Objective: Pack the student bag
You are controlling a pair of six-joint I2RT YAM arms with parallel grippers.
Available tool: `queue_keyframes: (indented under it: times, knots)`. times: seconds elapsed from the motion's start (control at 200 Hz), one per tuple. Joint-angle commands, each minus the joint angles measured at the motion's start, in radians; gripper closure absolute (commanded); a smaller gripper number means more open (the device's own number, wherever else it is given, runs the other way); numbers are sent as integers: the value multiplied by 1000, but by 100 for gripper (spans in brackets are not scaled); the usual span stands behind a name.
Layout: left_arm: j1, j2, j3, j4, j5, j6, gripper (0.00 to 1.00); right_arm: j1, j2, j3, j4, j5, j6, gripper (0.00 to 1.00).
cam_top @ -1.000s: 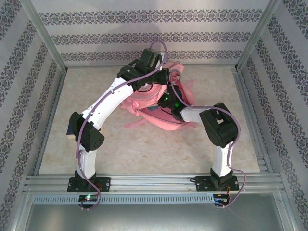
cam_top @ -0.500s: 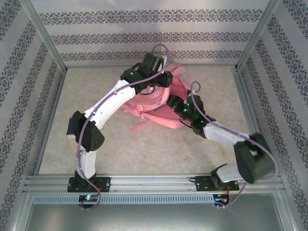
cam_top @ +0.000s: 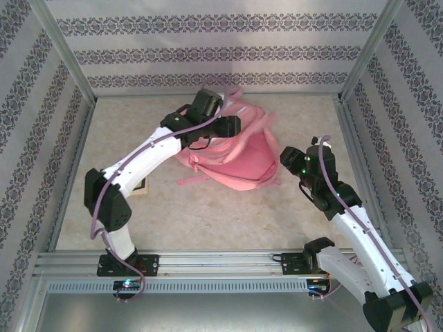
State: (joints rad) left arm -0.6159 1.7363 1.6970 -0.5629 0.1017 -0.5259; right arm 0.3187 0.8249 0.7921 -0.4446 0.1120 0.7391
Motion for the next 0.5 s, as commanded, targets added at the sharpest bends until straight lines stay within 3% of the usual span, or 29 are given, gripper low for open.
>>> queue_keyframes:
  times: [0.0, 0.09, 0.15, 0.285, 0.425, 0.495]
  knots:
    - [46, -128, -137, 40, -67, 60, 26, 30, 13, 75, -158, -50, -59, 40]
    - [73, -189, -245, 167, 63, 59, 20, 47, 20, 86, -179, -81, -84, 37]
    - [76, -213, -280, 209, 78, 68, 18, 55, 23, 91, -189, -89, -97, 37]
    - [127, -268, -336, 104, -141, 16, 16, 67, 36, 115, -208, -106, -113, 37]
    - [350, -384, -568, 98, -233, -245, 18, 86, 40, 115, -233, -105, -112, 37]
    - [434, -438, -678, 123, -275, -310, 19, 85, 39, 104, -236, -124, -98, 38]
